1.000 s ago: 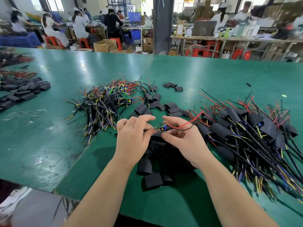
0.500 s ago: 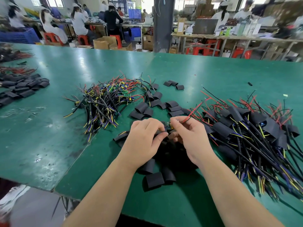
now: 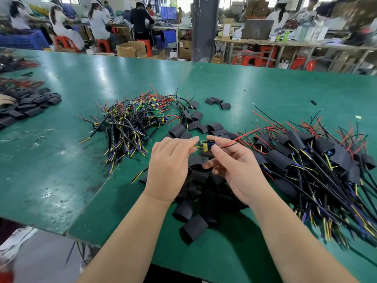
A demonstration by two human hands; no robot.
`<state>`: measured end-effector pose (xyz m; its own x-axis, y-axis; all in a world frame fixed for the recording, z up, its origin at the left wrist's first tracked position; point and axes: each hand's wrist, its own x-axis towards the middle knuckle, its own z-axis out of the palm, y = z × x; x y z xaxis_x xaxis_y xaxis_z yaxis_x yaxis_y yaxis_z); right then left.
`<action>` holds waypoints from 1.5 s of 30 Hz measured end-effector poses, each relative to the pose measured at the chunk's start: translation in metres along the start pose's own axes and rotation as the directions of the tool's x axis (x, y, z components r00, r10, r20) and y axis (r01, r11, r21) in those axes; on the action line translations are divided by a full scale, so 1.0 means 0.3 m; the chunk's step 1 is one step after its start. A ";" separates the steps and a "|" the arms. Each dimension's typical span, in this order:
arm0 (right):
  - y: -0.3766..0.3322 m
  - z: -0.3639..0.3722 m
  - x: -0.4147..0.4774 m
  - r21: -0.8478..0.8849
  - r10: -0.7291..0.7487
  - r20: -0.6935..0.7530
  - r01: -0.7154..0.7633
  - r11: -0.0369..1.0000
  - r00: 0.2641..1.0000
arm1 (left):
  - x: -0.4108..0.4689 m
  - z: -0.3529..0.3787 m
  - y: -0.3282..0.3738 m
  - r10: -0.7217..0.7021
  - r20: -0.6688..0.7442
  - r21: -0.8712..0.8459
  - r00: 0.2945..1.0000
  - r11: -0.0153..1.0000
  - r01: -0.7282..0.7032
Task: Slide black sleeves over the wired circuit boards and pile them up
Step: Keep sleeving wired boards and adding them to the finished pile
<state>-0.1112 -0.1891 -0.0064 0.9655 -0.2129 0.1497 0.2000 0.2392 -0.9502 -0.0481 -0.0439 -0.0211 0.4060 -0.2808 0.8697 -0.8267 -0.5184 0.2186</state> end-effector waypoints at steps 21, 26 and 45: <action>0.002 -0.077 0.019 -0.914 -0.311 -0.227 -0.092 0.396 0.923 | -0.011 0.008 -0.092 -0.516 0.091 0.301 0.851 0.829 0.471; -0.003 -0.114 0.030 -0.946 -0.143 -0.286 -0.254 0.203 0.948 | -0.011 -0.009 -0.076 -0.512 0.024 0.124 0.858 0.854 0.506; -0.050 -0.086 0.065 -0.960 -0.028 -0.149 -0.138 0.244 0.988 | -0.015 0.014 -0.089 -0.495 -0.024 0.062 0.869 0.867 0.495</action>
<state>-0.0996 -0.2212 0.0038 0.9239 -0.3583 0.1341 -0.2440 -0.8218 -0.5149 -0.0262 -0.0323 -0.0328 0.7521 0.0322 0.6583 -0.4915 -0.6380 0.5928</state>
